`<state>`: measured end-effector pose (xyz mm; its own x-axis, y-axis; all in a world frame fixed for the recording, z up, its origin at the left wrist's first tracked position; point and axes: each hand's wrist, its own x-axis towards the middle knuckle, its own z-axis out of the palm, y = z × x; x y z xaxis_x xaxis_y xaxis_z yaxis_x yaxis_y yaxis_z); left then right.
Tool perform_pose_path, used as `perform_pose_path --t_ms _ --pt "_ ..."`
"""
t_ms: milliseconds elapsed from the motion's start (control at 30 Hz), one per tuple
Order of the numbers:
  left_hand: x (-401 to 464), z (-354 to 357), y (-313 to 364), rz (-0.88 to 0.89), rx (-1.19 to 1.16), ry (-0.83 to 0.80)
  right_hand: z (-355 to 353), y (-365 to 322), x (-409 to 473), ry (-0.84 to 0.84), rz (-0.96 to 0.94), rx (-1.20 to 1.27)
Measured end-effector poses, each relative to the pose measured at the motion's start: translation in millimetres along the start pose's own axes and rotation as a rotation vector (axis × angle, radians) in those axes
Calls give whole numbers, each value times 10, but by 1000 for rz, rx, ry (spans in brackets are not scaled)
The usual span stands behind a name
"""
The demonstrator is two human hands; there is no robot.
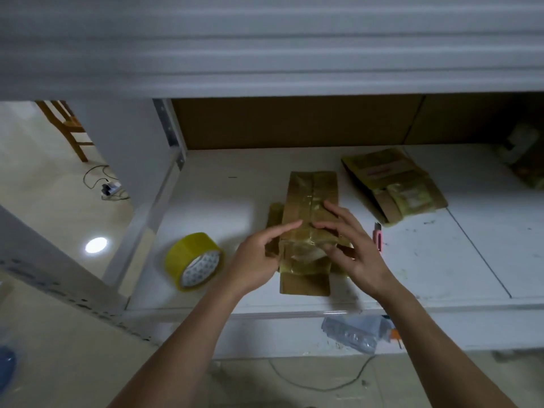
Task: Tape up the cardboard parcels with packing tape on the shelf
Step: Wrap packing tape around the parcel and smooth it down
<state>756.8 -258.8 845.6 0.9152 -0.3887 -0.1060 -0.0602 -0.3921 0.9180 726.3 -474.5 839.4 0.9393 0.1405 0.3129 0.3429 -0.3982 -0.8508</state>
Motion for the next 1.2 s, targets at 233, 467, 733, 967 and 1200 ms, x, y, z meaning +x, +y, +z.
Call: perform_pose_path --t_ms 233,467,733,967,1200 --pt "6 31 12 -2 47 21 258 197 72 249 -41 -260" --pt "9 21 -16 7 25 -2 320 311 59 259 -160 -446" --pt "-2 118 -45 113 341 6 138 422 -33 36 -238 -426" --pt "56 234 1 181 485 186 241 359 -24 134 -172 -415" --pt "6 222 48 134 629 125 140 375 -65 40 -227 -444"
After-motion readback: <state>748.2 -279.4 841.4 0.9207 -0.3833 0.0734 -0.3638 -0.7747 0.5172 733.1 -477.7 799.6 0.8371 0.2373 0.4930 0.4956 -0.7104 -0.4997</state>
